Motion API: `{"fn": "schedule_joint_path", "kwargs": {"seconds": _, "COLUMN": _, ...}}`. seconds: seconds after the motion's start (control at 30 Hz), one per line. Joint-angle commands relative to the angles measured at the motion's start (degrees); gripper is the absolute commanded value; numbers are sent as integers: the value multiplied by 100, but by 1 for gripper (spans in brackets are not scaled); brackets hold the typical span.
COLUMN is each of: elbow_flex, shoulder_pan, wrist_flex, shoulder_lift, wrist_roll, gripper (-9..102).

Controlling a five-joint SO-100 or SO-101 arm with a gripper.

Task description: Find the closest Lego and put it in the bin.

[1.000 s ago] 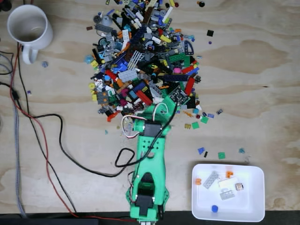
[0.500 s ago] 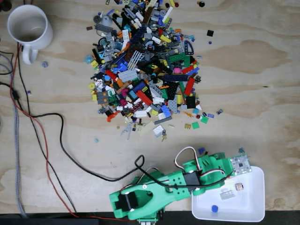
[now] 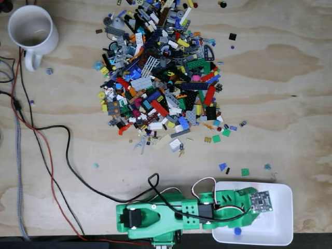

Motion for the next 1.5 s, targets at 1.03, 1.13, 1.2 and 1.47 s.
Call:
{"fn": "schedule_joint_path", "kwargs": {"seconds": 1.03, "elbow_flex": 2127, "shoulder_pan": -6785, "wrist_flex": -703, "shoulder_lift": 3911, "wrist_roll": 1213, "gripper": 0}}
{"fn": "schedule_joint_path", "kwargs": {"seconds": 1.13, "elbow_flex": 2487, "shoulder_pan": -6970, "wrist_flex": -1415, "shoulder_lift": 3902, "wrist_roll": 1257, "gripper": 0}}
{"fn": "schedule_joint_path", "kwargs": {"seconds": 1.2, "elbow_flex": 2707, "shoulder_pan": -6970, "wrist_flex": -1890, "shoulder_lift": 3902, "wrist_roll": 1248, "gripper": 0}}
{"fn": "schedule_joint_path", "kwargs": {"seconds": 1.47, "elbow_flex": 2742, "shoulder_pan": -6873, "wrist_flex": -2259, "shoulder_lift": 3902, "wrist_roll": 1230, "gripper": 0}}
